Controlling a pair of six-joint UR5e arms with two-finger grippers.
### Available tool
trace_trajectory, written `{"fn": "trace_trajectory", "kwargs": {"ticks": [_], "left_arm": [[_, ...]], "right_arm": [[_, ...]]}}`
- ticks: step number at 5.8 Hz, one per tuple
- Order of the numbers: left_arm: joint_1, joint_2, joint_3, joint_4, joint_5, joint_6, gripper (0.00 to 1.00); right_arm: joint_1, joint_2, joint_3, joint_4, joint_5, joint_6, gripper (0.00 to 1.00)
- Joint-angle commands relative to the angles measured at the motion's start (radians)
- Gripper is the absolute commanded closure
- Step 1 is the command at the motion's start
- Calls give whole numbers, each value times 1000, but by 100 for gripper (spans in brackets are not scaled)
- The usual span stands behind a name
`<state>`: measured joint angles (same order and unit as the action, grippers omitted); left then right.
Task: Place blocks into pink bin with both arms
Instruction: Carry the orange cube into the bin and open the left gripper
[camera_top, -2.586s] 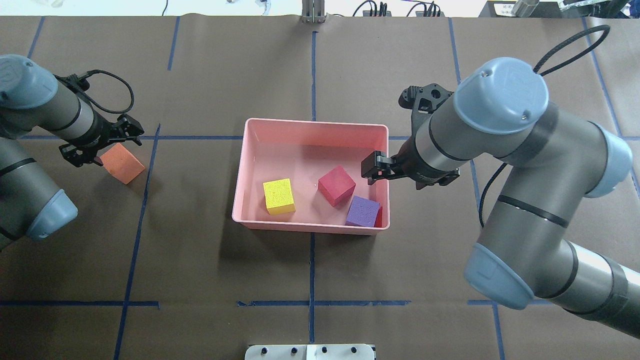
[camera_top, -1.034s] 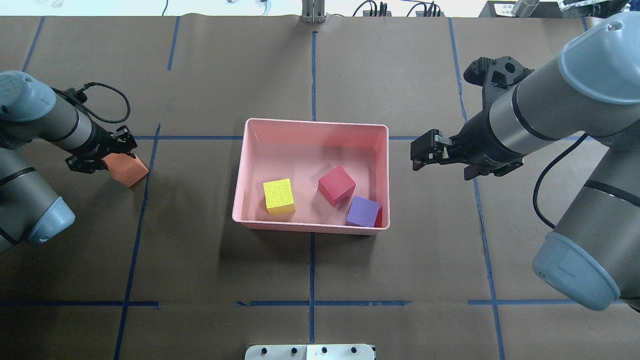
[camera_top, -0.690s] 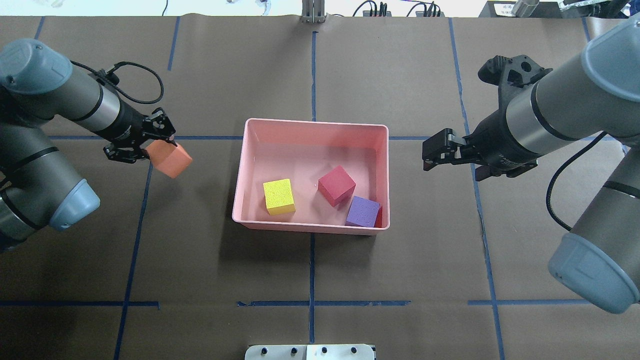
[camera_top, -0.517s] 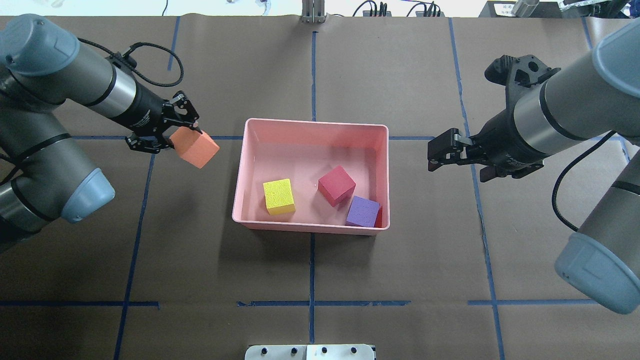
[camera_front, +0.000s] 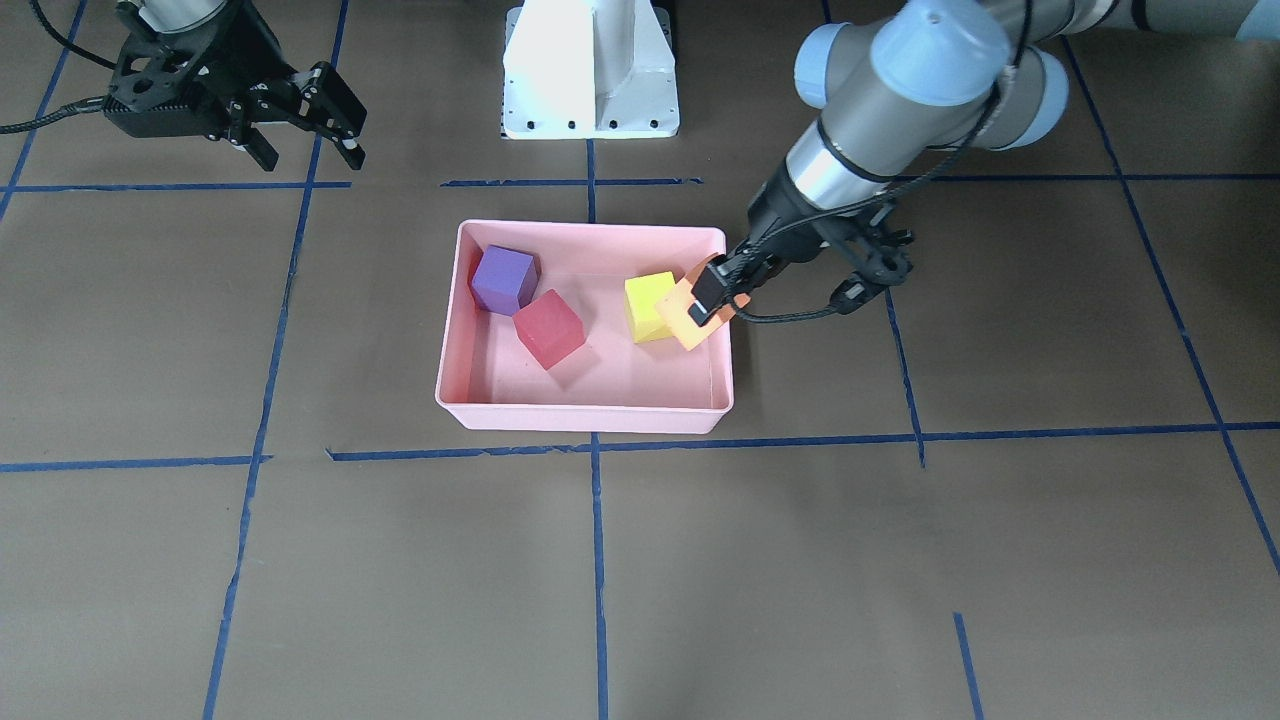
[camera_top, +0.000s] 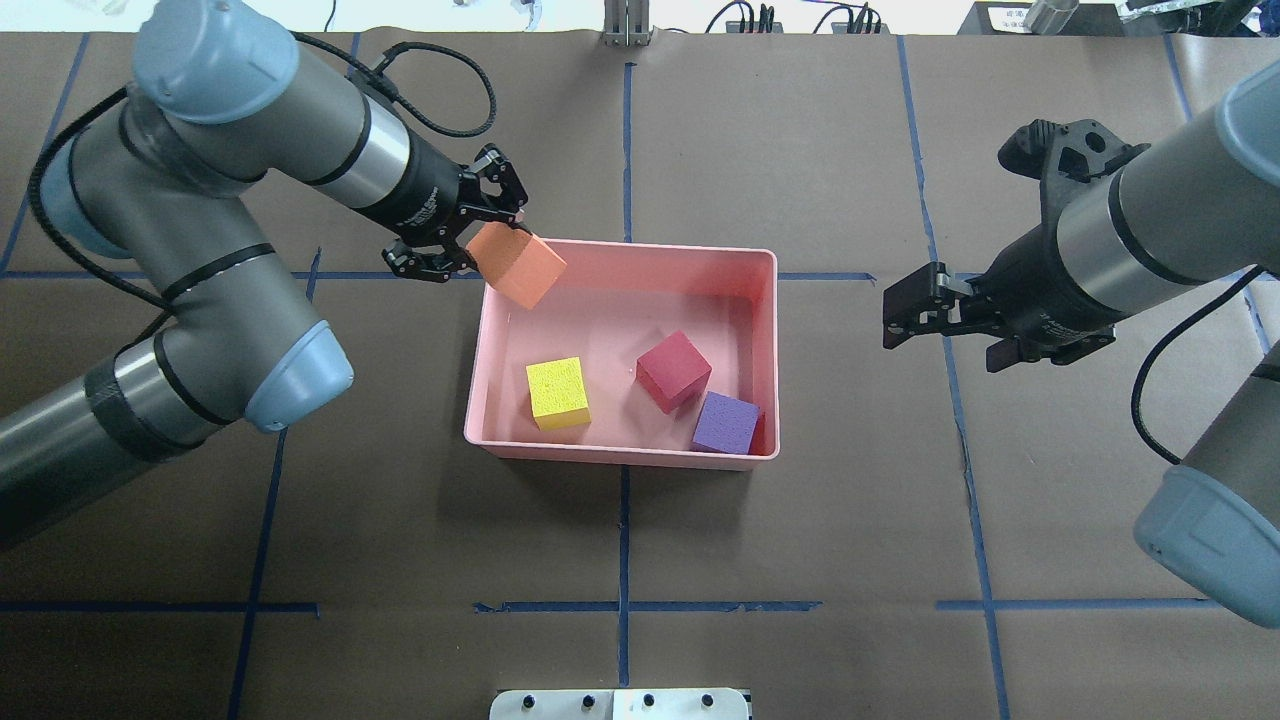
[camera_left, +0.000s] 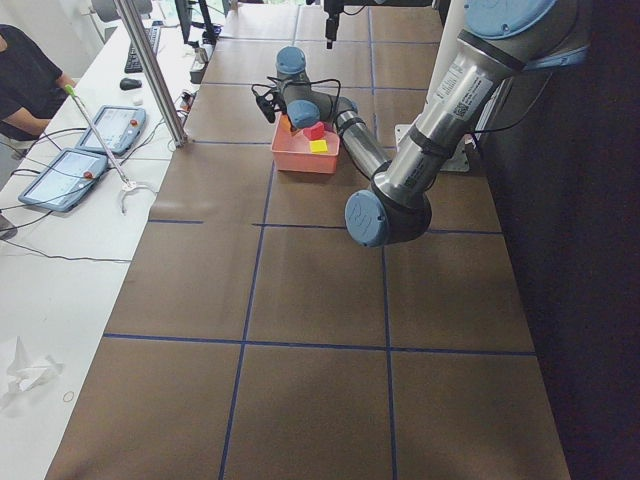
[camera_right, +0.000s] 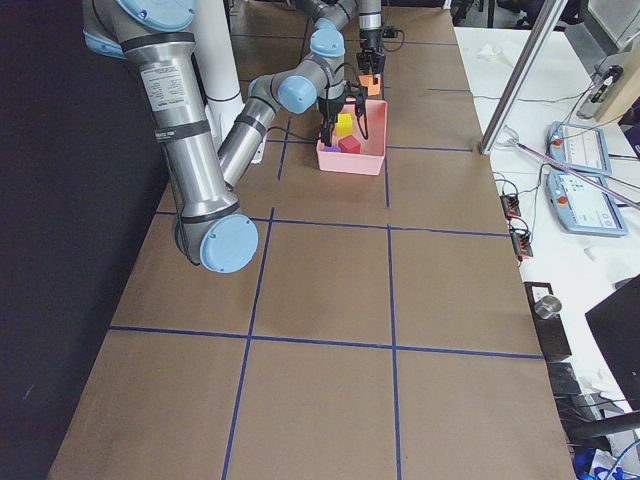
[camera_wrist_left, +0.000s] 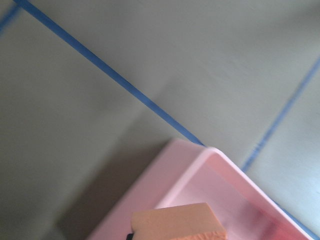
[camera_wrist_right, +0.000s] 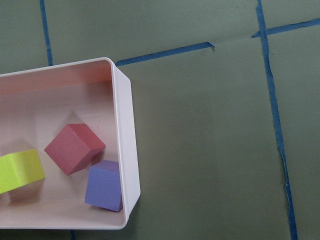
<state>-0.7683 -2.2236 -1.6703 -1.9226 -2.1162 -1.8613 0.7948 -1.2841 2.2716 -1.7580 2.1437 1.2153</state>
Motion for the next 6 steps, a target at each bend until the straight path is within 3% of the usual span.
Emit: {"fn": "trace_trajectory", "kwargs": {"ticks": [1,2,3,4,5,6], "left_arm": [[84,-62,107,-4,120,5,92],[143,-65,142,-6,209,8,92],[147,-62,152,-4,222,49,92],[149,-62,164,-7,240,54,84],[149,-62,165,-7,242,91,67],[149,-62,162,-7,242,94,23]], "right_arm": [[0,-14,6,0,1,0,0],[0,-18,5,0,1,0,0],[-2,-18,6,0,1,0,0],[-2,-18,5,0,1,0,0],[-2,-18,2,-2,1,0,0],[-5,-18,-1,-2,-1,1,0]]}}
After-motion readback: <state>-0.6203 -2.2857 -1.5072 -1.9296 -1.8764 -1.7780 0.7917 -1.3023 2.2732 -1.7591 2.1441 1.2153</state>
